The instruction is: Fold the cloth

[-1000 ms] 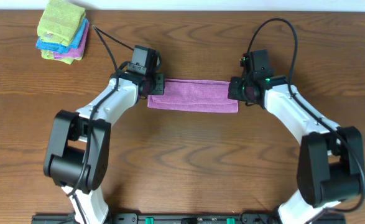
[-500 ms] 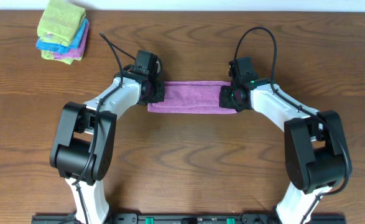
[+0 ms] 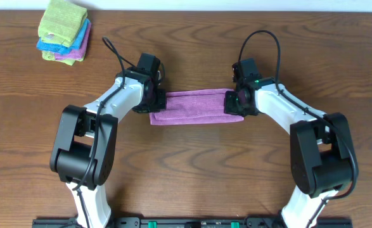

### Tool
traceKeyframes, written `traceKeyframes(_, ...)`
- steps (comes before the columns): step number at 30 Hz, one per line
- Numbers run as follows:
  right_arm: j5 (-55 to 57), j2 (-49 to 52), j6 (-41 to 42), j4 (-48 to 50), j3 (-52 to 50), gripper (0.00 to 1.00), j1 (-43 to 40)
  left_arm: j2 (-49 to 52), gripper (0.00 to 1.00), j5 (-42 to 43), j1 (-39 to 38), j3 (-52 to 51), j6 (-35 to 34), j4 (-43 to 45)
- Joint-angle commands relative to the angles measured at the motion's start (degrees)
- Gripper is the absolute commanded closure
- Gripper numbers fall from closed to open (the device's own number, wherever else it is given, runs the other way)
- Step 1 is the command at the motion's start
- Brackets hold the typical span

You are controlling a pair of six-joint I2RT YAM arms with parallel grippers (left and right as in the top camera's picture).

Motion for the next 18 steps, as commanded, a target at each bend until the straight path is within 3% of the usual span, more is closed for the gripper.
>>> traceKeyframes(1,0.61,1.05,0.55,-1.31,-1.18,0.99,0.13,1.22,0.94,-4.24,0.02,-2.03,-0.44,-0.98)
traceKeyframes(6,-1.38,-6.12,0.26,-4.66,-0.11,0.99,-1.14,1.22,0.94,-4.92,0.02,-2.05,-0.44,-1.16)
traceKeyframes(7,-1.4,-8.85,-0.66,-5.55,0.17,0.94,-1.6,1.22,0.94,-4.98,0.02,-2.05,-0.44,-1.16)
traceKeyframes(8,-1.42,-11.76,-1.53,-6.45,0.46,0.79,-2.21,1.22,0.94,-5.16,0.02,-2.05,-0.44,-1.18)
traceKeyframes(9,-2.03,-14.91,-2.71,-7.28,0.76,0.51,-3.1,1.22,0.94,-5.53,0.02,-2.05,-0.44,-1.22)
traceKeyframes(10,-3.34,-17.9,-4.35,-7.76,0.87,0.37,-4.2,1.22,0.94,-5.97,0.02,-2.05,-0.44,-1.29)
traceKeyframes(12,-8.0,-23.8,-8.68,-8.55,0.87,0.21,-7.43,1.22,0.94,-6.19,0.02,-2.05,-0.44,-1.42)
traceKeyframes(14,-14.21,-29.24,-12.41,-10.03,0.85,0.25,-12.76,1.22,0.94,-6.19,0.02,-2.05,-0.44,-1.46)
traceKeyframes(16,-21.99,-32.57,-15.72,-12.09,0.35,0.42,-20.76,1.22,0.94,-6.19,0.02,-2.05,-0.44,-1.44)
traceKeyframes(18,-32.26,-32.85,-21.29,-12.87,-1.95,0.4,-28.89,1.22,0.94,-6.19,0.02,-2.05,-0.44,-1.44)
